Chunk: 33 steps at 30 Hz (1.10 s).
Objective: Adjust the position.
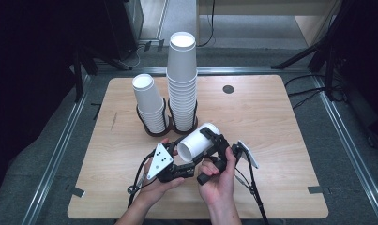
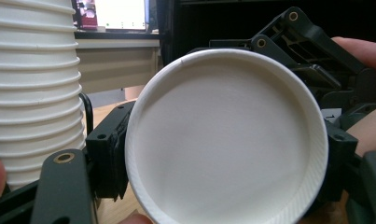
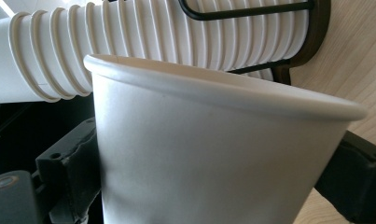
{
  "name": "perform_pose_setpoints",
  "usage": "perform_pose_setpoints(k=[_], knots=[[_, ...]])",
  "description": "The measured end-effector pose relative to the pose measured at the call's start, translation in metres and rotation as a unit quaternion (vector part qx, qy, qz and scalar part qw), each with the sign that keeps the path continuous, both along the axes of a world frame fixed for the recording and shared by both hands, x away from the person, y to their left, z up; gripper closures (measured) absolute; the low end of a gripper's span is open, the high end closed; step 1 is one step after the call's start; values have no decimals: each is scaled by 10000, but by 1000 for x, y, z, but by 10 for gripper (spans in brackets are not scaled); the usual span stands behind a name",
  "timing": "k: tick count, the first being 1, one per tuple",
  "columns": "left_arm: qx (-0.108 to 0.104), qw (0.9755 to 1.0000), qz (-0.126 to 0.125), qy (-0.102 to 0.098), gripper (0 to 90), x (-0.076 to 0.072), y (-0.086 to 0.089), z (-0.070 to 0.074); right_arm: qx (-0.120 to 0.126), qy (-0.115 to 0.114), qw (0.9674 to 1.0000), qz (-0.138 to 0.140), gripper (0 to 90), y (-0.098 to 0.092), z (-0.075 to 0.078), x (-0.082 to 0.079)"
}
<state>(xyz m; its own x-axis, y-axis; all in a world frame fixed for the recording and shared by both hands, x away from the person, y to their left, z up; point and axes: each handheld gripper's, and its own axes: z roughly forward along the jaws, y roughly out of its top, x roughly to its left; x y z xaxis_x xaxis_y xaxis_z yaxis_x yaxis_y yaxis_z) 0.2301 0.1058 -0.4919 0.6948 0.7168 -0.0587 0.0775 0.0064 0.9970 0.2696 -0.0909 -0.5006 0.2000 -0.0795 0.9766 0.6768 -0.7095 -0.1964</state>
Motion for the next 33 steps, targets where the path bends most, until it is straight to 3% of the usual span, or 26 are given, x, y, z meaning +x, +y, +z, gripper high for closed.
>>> perform_pose_setpoints(k=[6, 14, 16, 21, 33], knots=[[19, 10000, -18, 4, 234, 0, 1, 0, 36, -73, 9999, -80, 96, 2, -1, -2], [70, 9998, -99, 151, 199, 2, 6, 2, 46, -64, 9999, -63, 120, 4, -3, -3], [41, 9997, -164, 199, 144, 1, 6, 4, 81, -78, 9999, -78, 121, 5, -3, -3], [33, 9997, -112, 202, 117, 1, 6, 5, 108, -112, 9999, -75, 123, 4, -3, -3], [-31, 9997, -105, 205, 130, 2, 10, 8, 87, -129, 9997, -169, 124, 0, -3, -1]])
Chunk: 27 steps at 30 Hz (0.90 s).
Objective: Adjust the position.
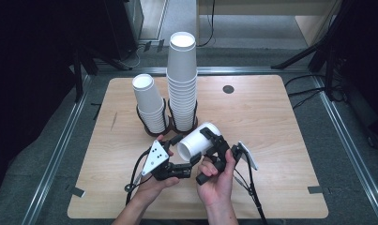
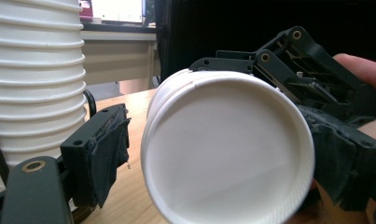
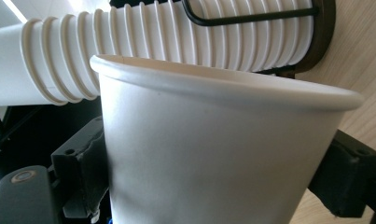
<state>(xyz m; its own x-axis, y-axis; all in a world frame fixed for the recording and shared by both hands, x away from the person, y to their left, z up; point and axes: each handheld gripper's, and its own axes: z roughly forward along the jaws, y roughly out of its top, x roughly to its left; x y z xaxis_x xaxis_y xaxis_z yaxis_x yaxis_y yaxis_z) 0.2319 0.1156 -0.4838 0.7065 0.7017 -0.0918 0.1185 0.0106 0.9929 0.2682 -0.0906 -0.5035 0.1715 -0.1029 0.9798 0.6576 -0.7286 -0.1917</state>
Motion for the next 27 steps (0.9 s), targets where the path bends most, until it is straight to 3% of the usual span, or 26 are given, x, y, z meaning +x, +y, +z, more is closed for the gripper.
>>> perform_pose_setpoints(k=[23, 27], knots=[[-83, 9998, -147, -39, 130, -3, 0, 3, -173, -95, 9989, -419, 126, -26, 4, 7], [-87, 9998, -171, -44, 130, -3, 0, 3, -340, -185, 9978, -538, 127, -31, 4, 14]])
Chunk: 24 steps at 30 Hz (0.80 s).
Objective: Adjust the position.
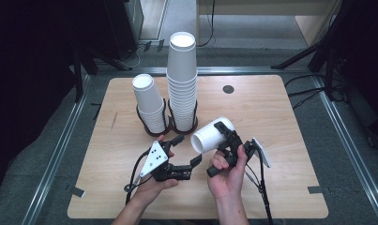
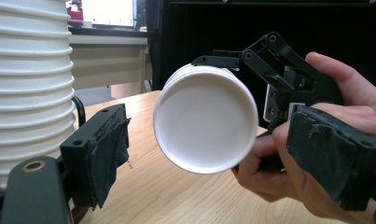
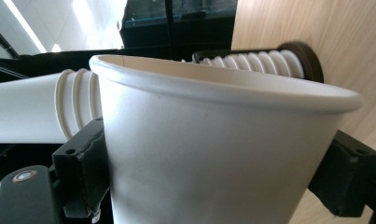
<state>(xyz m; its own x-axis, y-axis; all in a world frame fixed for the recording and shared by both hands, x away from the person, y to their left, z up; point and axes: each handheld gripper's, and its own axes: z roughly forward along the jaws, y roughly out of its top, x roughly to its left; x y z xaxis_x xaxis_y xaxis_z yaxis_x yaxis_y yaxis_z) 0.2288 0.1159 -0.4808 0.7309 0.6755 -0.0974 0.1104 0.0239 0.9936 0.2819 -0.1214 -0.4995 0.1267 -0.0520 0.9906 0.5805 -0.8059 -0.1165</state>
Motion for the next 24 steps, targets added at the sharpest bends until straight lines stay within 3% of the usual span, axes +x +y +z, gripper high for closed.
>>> perform_pose_setpoints(k=[7, 13, 20, 24], knots=[[-11, 10000, 11, 10, 130, 0, 1, 0, -171, -148, 9997, -90, 128, -7, 0, 6], [-27, 10000, 24, 5, 130, 0, 2, 1, -454, -356, 9982, -158, 129, -11, 3, 9], [-56, 10000, 9, -24, 130, 0, 3, 1, -809, -687, 9938, -322, 129, -15, 6, 9], [-48, 10000, 10, -28, 130, 0, 4, 1, -1172, -970, 9873, -452, 129, -14, 9, 8]])
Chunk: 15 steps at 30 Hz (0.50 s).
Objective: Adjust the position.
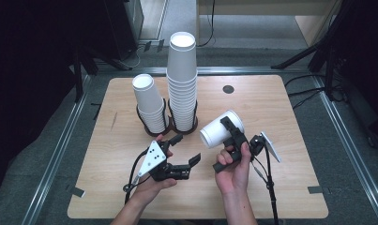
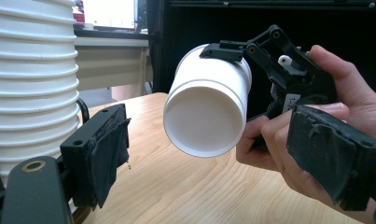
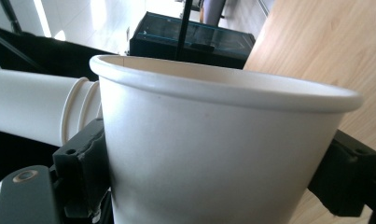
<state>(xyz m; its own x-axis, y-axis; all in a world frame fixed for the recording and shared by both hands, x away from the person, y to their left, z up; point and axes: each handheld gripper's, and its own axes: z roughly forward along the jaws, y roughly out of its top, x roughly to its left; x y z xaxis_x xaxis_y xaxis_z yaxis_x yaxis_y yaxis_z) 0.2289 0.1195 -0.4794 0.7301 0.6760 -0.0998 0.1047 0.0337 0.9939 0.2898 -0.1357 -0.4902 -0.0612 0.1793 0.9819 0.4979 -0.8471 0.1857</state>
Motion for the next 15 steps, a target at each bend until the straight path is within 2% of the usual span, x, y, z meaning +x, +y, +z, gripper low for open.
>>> perform_pose_setpoints(k=[4, 9, 11, 15], knots=[[0, 10000, 0, 8, 130, 0, 0, 0, -315, -120, 9994, -32, 129, 1, 3, -2], [-6, 10000, 1, 16, 130, 0, 1, 0, -658, -345, 9971, -145, 129, 0, 6, -3], [-12, 10000, -2, 21, 130, 0, 1, 0, -818, -430, 9955, -189, 129, 1, 8, -4], [-15, 10000, 7, 28, 130, 1, 1, 0, -1191, -667, 9902, -280, 130, 3, 10, -6]])
